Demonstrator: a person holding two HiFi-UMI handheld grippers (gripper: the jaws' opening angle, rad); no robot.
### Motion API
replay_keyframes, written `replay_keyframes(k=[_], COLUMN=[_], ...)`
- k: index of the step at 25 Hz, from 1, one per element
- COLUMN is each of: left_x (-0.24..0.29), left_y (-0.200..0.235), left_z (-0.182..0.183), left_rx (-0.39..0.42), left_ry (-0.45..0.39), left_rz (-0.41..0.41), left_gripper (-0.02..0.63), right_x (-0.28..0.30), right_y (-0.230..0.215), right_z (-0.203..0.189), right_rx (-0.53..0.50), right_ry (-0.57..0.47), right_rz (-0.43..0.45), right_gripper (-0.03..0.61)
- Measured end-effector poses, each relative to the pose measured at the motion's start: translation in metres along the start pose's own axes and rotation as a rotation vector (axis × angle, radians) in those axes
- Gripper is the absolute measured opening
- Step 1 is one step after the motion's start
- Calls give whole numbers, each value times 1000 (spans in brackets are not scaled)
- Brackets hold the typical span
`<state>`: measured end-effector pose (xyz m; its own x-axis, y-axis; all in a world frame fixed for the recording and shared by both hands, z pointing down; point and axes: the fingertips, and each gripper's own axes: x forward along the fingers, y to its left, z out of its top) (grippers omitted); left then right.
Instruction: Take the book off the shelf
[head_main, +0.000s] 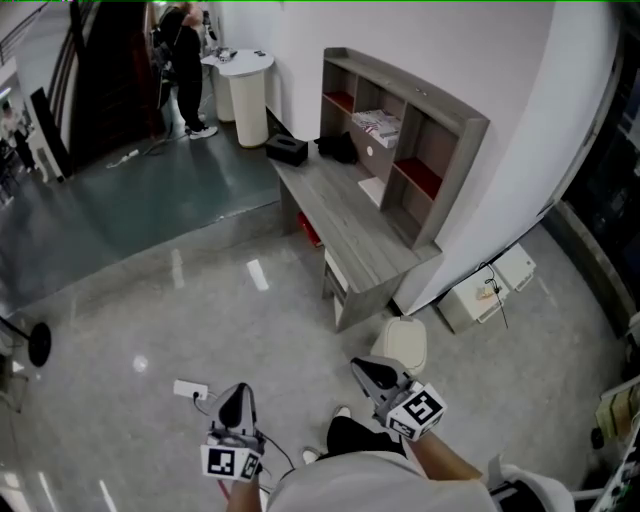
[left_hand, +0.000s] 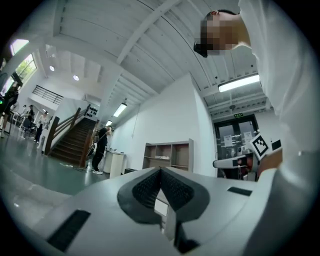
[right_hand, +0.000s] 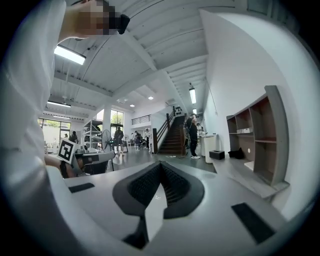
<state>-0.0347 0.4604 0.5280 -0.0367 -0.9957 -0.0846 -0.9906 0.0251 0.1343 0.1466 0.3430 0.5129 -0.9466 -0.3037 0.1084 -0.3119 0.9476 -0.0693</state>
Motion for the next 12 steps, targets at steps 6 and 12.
replay_keyframes(k=[6, 12], left_x=[97, 229], left_y=[27, 77], left_z=[-20, -33], left_rx=[33, 62], left_ry=[30, 108], left_rz=[-83, -92], left_gripper=[17, 17], right_x=[66, 168], right_y=[-78, -194], right_z=[-11, -15], right_rx=[25, 70], right_ry=[-13, -35], right_rz=[-48, -49], right_gripper=[21, 21])
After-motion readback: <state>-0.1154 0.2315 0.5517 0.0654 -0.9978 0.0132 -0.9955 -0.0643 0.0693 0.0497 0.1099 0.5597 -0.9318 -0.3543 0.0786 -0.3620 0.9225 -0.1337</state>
